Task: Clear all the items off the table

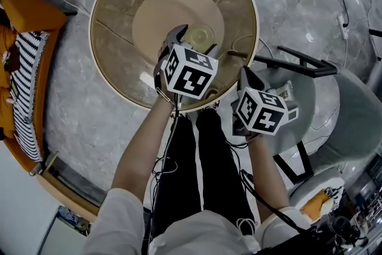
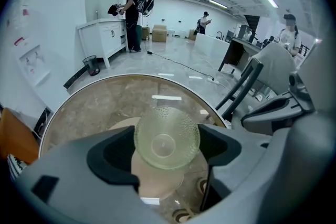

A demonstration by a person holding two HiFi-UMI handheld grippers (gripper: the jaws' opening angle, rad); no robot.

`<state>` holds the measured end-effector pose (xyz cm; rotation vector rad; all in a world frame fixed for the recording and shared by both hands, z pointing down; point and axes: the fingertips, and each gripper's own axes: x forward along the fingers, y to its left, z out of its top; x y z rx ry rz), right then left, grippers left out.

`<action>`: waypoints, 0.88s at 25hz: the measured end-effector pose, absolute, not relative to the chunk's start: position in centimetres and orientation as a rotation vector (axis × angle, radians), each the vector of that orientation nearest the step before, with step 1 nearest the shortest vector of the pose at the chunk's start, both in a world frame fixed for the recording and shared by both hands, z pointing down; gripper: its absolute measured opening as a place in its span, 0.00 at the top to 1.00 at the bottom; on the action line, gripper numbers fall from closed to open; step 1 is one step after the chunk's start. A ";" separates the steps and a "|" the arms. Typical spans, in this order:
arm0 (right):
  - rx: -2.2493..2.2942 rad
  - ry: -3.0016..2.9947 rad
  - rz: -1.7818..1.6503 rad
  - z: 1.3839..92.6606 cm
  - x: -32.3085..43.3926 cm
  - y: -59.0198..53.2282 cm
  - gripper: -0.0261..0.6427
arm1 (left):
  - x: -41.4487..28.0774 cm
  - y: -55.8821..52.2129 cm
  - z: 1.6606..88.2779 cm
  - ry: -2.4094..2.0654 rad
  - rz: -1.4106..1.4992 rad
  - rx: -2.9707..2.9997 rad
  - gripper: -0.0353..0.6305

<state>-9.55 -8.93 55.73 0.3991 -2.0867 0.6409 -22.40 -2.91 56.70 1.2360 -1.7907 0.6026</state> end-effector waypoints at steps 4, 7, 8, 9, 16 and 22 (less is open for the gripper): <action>0.427 -2.094 0.657 55.3 -9.0 -9.1 0.92 | -22.1 -2.7 56.3 -1.788 0.594 1.229 0.38; 0.464 -2.097 0.672 55.0 -8.2 -9.4 0.92 | -21.6 -2.6 55.4 -1.813 0.561 1.236 0.38; 0.480 -2.096 0.678 55.0 -7.8 -9.5 0.93 | -21.3 -2.5 55.1 -1.818 0.553 1.239 0.38; 0.496 -2.096 0.685 54.9 -7.5 -9.6 0.92 | -21.0 -2.4 54.8 -1.820 0.546 1.243 0.38; 0.627 -2.101 0.737 53.8 -4.1 -10.6 0.92 | -17.2 -3.0 53.9 -1.756 0.555 1.321 0.38; 0.810 -2.087 0.794 52.5 1.4 -12.7 0.93 | -12.0 -5.9 52.4 -1.670 0.624 1.474 0.38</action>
